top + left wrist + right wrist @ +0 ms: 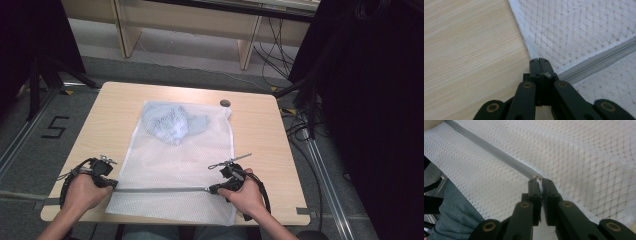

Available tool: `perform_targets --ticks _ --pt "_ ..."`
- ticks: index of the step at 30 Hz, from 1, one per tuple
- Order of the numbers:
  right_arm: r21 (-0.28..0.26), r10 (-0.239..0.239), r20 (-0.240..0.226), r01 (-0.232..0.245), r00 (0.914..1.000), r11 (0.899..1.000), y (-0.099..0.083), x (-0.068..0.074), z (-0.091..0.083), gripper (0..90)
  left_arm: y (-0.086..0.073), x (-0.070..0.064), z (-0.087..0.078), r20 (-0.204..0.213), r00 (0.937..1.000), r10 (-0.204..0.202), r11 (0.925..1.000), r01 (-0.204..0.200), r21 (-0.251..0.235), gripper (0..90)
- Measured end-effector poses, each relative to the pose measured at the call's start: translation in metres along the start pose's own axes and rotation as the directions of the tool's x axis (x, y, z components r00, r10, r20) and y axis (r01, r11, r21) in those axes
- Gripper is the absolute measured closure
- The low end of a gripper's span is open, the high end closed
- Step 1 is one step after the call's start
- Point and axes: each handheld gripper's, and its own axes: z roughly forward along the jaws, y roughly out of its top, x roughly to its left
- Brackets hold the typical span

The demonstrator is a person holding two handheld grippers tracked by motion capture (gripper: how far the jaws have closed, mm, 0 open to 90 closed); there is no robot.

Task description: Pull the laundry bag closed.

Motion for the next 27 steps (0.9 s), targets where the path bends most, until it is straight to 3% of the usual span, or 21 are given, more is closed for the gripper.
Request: perform_targets --ticks 2,6,11,23,27 --pt "-0.001 0.006 0.008 -0.006 0.9999 1.0 -0.001 -0.001 -0.001 86.8 0.0 0.001 -0.001 0.002 0.9997 0.024 0.9996 -0.024 0.013 90.0" --pt "0.013 0.025 0.006 -0.025 0.9997 1.0 -0.002 -0.003 -0.003 86.7 0.0 0.0 0.0 0.0 1.0 -0.001 1.0 0.001 0.0 90.0" --pt "0.005 0.016 0.001 -0.016 0.9999 1.0 -0.004 -0.006 -0.002 86.7 0.001 0.003 -0.001 0.002 0.9989 0.047 0.9988 -0.047 0.016 90.0" --pt "0.019 0.047 0.016 -0.047 0.9988 0.999 -0.009 -0.011 -0.007 86.8 0.001 0.003 -0.001 0.002 0.9989 0.047 0.9987 -0.047 0.016 90.0" --pt "0.011 0.037 0.016 -0.037 0.9992 0.999 -0.01 -0.015 -0.008 86.8 0.001 0.002 -0.001 0.002 0.9992 0.039 0.9992 -0.039 0.011 90.0"
